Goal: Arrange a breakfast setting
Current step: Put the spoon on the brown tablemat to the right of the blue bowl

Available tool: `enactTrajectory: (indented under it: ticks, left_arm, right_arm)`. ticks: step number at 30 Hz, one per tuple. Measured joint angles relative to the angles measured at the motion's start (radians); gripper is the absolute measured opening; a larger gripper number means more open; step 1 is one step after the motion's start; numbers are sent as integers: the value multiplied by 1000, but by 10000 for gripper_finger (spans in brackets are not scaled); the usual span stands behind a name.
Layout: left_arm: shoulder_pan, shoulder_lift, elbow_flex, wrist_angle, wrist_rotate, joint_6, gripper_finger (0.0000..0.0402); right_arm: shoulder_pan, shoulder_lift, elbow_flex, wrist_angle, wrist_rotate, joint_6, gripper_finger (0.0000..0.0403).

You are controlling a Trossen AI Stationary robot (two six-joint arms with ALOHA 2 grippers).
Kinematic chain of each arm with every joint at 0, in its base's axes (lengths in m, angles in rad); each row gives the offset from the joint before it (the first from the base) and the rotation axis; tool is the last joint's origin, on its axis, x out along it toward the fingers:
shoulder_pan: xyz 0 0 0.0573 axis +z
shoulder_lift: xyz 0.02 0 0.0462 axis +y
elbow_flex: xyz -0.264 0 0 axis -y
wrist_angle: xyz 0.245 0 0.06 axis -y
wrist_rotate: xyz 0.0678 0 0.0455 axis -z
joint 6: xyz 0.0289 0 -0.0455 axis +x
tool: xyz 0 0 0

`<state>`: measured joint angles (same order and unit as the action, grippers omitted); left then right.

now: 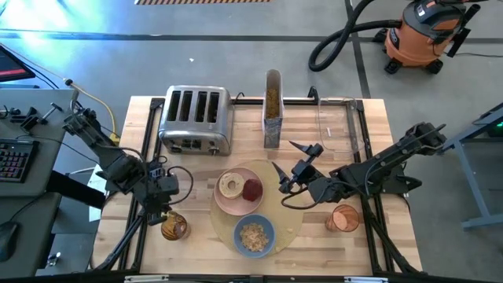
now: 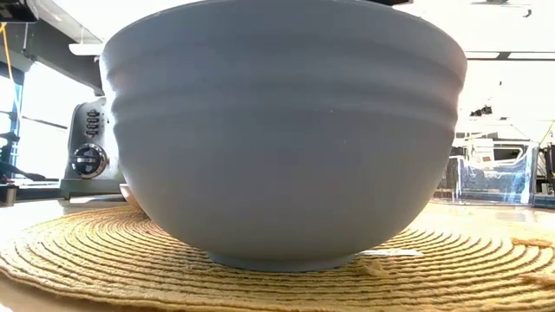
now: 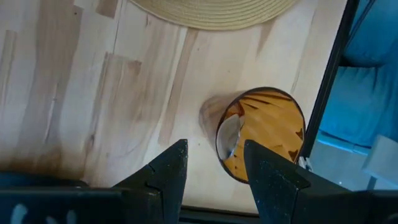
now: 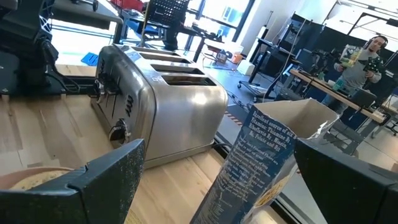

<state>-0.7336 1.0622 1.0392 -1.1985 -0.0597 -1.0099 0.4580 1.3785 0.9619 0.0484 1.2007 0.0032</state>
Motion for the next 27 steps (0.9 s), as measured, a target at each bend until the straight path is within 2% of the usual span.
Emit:
enactTrajectory:
  ticks: [8,17,27]
  left_arm:
    - [-43,0,-49,70,4,-27,149]
    - [-43,2,-59,93,3,-30,149]
    - [-58,71,-59,114,-2,-28,149]
  right_arm:
    - [0,0,0,0,0,0,397]
    - [0,0,0,0,0,0,397]
    - [0,0,0,-4,0,0,397]
